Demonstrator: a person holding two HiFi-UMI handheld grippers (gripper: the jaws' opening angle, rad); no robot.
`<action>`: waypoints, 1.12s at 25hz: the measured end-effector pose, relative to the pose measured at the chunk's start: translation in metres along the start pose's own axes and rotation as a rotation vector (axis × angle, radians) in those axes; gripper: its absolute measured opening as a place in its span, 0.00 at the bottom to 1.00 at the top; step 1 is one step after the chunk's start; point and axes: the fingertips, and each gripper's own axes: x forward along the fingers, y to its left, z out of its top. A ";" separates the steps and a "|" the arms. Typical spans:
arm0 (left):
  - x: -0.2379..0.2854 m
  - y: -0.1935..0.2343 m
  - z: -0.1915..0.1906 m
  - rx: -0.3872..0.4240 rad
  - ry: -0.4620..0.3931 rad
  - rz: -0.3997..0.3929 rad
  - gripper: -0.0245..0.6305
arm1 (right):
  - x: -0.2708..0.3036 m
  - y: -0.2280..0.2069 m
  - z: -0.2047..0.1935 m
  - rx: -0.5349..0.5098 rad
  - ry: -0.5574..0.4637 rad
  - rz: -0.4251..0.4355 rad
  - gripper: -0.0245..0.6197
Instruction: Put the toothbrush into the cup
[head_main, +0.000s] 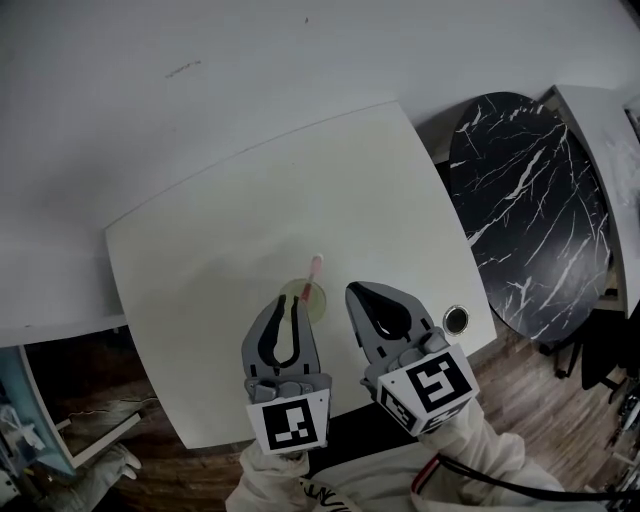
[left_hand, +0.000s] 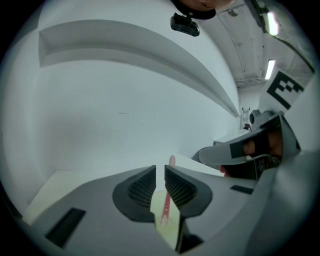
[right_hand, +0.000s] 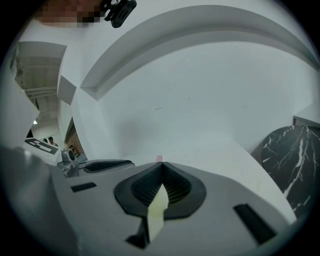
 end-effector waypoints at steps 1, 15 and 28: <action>-0.003 0.001 0.001 0.000 0.009 0.002 0.10 | -0.002 0.002 0.004 -0.005 -0.005 0.005 0.05; -0.045 0.020 0.054 0.036 -0.014 0.061 0.10 | -0.035 0.029 0.061 -0.065 -0.061 0.059 0.05; -0.081 0.017 0.120 0.060 -0.080 0.078 0.10 | -0.067 0.051 0.131 -0.109 -0.167 0.095 0.05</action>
